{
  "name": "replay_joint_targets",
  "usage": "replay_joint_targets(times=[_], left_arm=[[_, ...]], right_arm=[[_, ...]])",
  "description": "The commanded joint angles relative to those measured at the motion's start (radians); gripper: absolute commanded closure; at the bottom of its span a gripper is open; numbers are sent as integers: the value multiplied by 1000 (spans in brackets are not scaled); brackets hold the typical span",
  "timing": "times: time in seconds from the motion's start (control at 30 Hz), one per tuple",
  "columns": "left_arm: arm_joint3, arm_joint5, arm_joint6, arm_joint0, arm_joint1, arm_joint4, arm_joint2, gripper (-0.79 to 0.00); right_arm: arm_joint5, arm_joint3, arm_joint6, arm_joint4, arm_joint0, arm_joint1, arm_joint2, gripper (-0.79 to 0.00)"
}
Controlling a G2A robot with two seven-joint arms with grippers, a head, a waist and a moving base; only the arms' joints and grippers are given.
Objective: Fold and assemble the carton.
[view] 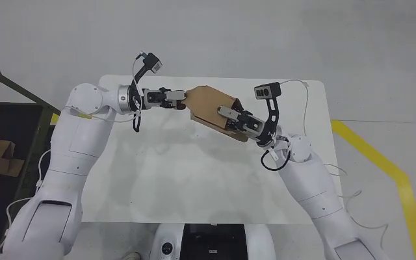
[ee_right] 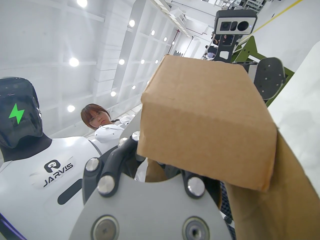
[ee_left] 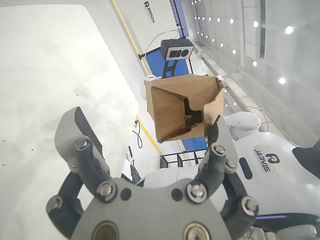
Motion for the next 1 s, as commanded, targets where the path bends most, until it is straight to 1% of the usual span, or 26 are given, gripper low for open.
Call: replay_joint_targets(times=[0.0, 0.4, 0.97], left_arm=[[3, -3, 1, -7, -2, 2, 13, -785], [30, -15, 7, -34, -7, 28, 52, -785], [-2, -12, 7, -19, -2, 24, 63, -785]], right_arm=[[1, -1, -2, 0, 2, -1, -3, 0], [3, 6, -1, -1, 8, -5, -13, 0], [4, 14, -12, 3, 3, -10, -19, 0]])
